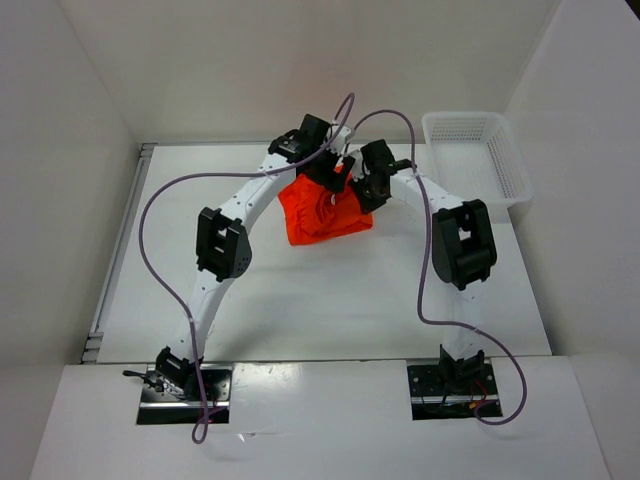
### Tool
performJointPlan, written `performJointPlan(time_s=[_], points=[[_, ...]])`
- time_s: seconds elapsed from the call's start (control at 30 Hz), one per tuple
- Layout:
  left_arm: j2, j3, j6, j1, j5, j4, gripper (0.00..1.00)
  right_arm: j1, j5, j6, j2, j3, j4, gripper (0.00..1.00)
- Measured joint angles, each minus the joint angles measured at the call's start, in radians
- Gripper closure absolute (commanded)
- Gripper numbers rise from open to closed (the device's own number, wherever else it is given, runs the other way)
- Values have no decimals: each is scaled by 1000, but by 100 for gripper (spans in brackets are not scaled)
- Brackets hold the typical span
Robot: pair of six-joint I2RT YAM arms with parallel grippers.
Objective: Fold and stack the shorts
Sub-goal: Fold the shorts
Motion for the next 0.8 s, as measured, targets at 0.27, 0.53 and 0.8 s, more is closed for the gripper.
performJointPlan(time_s=[0.27,0.53,0.8], points=[[4,-117,2,-2,-86,39,54,5,-14,90,42,-67,57,88],[-4,-216,-3,1,-117,119,94,6,-10,156,43,-95,79,89],[-122,-449,-3,90,-164,141,91,19,-11,158,43,-113,143,89]])
